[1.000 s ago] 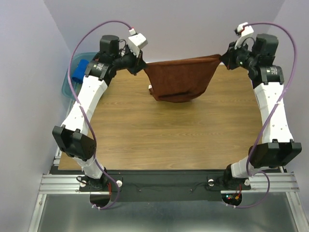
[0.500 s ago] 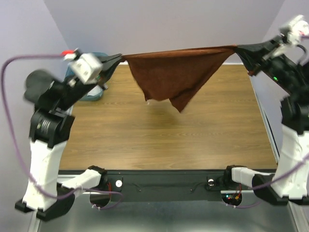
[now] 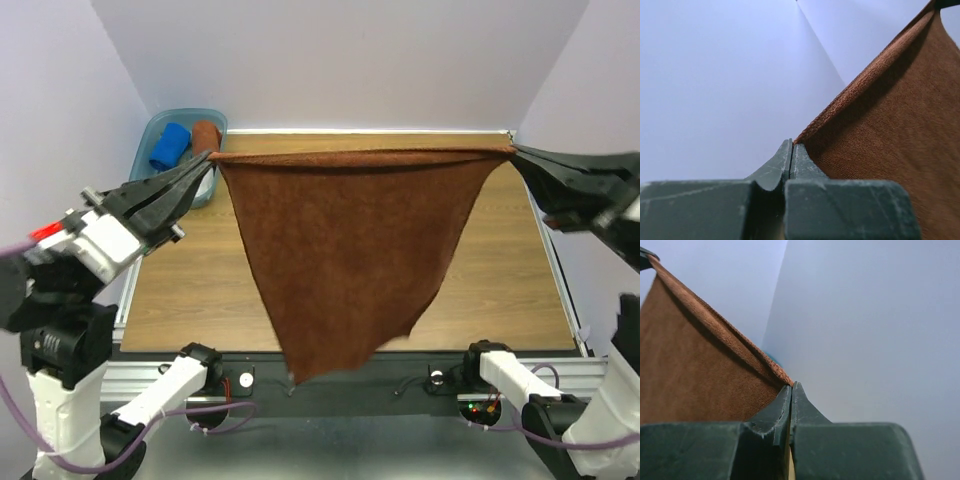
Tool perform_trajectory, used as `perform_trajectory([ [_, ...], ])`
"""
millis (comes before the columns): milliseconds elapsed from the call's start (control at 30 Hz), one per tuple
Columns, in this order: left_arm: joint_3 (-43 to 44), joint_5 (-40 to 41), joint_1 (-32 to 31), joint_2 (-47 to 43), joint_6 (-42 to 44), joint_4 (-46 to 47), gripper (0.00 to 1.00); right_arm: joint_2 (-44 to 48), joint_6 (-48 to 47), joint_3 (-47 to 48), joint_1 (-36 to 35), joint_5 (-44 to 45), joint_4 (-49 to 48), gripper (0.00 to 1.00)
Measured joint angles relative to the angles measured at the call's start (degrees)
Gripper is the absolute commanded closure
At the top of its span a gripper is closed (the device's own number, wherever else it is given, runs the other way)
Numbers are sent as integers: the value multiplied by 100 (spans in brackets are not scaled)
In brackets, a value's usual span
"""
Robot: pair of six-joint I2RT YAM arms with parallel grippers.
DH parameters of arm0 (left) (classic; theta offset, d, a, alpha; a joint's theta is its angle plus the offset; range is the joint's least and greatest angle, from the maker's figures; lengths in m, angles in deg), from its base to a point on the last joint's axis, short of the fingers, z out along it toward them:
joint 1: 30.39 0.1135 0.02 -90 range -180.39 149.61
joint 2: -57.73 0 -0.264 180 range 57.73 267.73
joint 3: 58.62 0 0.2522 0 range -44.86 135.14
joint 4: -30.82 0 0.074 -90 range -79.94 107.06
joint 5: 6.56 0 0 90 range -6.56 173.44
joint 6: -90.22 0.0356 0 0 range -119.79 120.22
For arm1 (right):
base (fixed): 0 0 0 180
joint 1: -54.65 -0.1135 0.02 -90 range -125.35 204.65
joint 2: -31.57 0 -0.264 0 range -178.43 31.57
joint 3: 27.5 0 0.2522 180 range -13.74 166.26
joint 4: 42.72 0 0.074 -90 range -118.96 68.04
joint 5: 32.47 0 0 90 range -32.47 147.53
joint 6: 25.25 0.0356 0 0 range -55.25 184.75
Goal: Roll the towels
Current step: Flatten the towel
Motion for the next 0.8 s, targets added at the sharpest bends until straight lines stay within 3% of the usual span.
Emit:
perform_trajectory([
  [300, -1961, 699, 13, 413, 267, 391, 100, -490, -142, -2944, 0, 439, -654, 99],
  [433, -2531, 1239, 35, 1497, 387, 907, 100, -1523, -278, -3602, 2, 715, -1285, 99],
  [667, -2227, 1766, 111, 4476, 409, 1961, 100, -3936, -461, -3709, 57, 1150, -2273, 99],
  [800, -481, 1939, 212, 6679, 424, 1906, 100, -5958, -452, -2498, 74, 1405, -2597, 99],
])
